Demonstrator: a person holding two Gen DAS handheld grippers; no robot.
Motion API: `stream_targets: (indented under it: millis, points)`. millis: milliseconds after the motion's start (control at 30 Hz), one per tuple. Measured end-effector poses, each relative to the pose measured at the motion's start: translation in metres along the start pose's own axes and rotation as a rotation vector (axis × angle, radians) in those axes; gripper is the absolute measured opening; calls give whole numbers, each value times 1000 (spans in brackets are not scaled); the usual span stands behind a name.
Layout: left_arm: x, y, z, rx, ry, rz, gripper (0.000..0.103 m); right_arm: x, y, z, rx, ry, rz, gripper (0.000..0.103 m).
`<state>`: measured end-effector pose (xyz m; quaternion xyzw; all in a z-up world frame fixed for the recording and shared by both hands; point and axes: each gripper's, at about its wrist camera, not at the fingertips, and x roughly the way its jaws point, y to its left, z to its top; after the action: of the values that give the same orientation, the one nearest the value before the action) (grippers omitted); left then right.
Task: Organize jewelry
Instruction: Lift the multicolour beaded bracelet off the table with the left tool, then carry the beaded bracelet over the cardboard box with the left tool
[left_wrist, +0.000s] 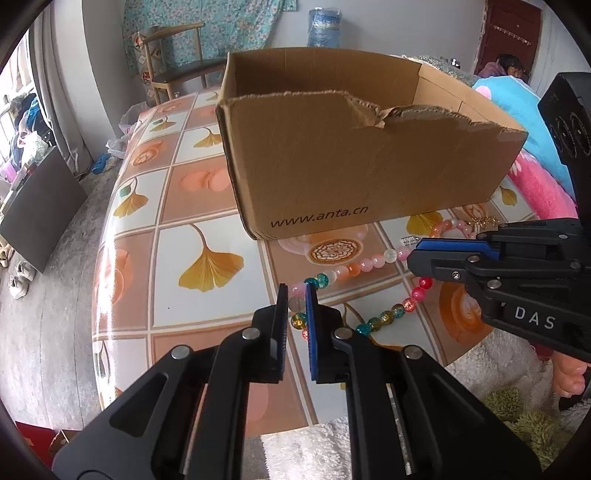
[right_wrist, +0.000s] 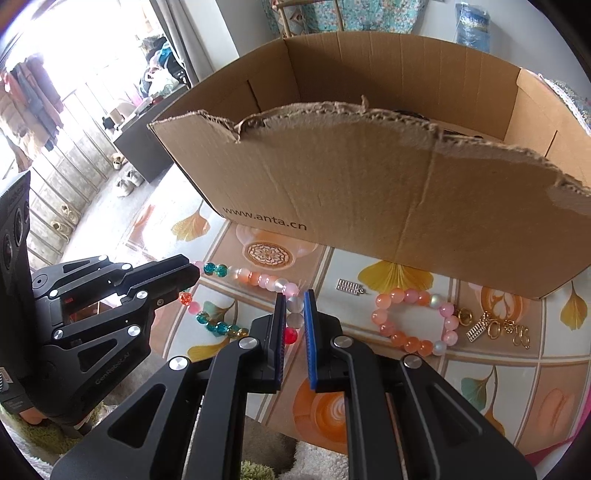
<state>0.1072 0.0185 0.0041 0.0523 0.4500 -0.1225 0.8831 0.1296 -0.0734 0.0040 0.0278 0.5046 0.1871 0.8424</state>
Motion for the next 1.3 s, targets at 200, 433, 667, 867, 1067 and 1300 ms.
stream_targets:
  millis: [200,433,667,867,1067,1300]
  points:
    - [-13,-4,1,4,-27,3,8,-12,-1,1,0,-27,1,10]
    - [-31,-10,3,23,-74,2,8,-29,1,0,-8,-66,-11,10]
    - [-56,-18,10,44,-131,19,8,-58,8,3,-40,-142,-11,10]
    - [-92,-29,24,66,-219,30,8,-94,13,7,-78,-230,4,10]
    - [-127,-40,52,115,-324,36,8,-134,12,24,-108,-338,34,10]
    - [-138,-46,101,175,-421,61,8,-153,-5,74,-132,-405,58,10]
